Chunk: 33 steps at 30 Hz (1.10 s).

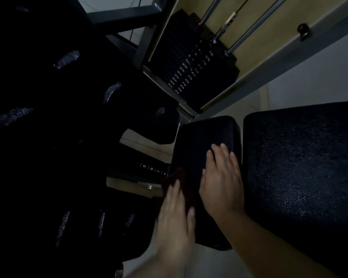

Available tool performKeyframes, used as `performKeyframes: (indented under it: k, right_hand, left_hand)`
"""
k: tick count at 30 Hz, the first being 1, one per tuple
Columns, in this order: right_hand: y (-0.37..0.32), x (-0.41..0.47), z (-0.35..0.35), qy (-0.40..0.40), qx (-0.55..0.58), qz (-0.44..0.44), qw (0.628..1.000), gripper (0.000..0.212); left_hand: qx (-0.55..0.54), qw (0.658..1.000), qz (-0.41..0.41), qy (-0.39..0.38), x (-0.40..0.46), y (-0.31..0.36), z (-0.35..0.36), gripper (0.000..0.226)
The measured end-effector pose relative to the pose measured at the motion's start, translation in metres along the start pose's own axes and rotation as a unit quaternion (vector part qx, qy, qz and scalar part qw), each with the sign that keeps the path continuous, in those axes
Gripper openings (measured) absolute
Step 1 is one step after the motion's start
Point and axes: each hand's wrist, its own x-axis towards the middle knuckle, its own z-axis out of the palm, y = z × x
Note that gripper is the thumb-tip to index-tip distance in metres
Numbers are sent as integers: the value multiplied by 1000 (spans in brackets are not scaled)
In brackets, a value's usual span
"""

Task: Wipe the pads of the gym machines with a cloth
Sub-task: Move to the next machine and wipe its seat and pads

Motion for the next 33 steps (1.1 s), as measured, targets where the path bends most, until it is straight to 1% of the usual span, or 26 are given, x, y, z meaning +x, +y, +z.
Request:
performKeyframes:
  k: [2, 3, 6, 9, 13, 15, 18, 23, 25, 27, 30, 31, 33]
  right_hand:
    - [0, -1, 1, -2, 4, -2, 1000, 47]
    - [0, -1, 1, 1, 4, -2, 1000, 47]
    - [2, 1, 6, 16, 12, 3, 1000, 42]
    - [3, 1, 10, 25, 12, 9, 1000, 37]
    - [3, 0, 10, 22, 18, 12, 1000, 41]
    - [2, 0, 9, 26, 19, 19, 999, 40]
    - [2, 1, 8, 24, 31, 22, 999, 48]
    - [1, 2, 6, 30, 45, 23, 998, 49]
    - [1, 2, 6, 32, 53, 16, 998, 49]
    - [0, 2, 5, 33, 56, 14, 998, 49]
    - [0, 2, 3, 29, 60, 12, 998, 48]
    - [0, 2, 3, 27, 62, 12, 998, 49]
    - [1, 2, 1, 25, 70, 11, 997, 49]
  left_hand:
    - [9, 999, 46, 15, -30, -4, 4, 71]
    - [4, 998, 57, 12, -29, -6, 4, 71]
    - [-34, 997, 67, -30, 18, -2, -5, 59]
    - [-26, 995, 87, -44, 88, 9, -10, 55]
    - [-48, 995, 29, -79, 191, 18, -10, 52]
    - [-62, 996, 16, -64, 214, 16, -6, 51]
    - [-51, 998, 37, -20, 191, 12, -1, 49]
    - [-17, 1000, 21, 0, 93, 3, -3, 53]
    - [-11, 1000, 7, 2, 58, 0, 0, 51]
    - [-7, 1000, -21, 19, 26, 4, 3, 52]
    - [-16, 997, -65, 40, -11, 16, 14, 68]
    - [-28, 996, -67, 47, -20, 19, 20, 66]
    - [-38, 996, -47, 65, -33, 24, 30, 46]
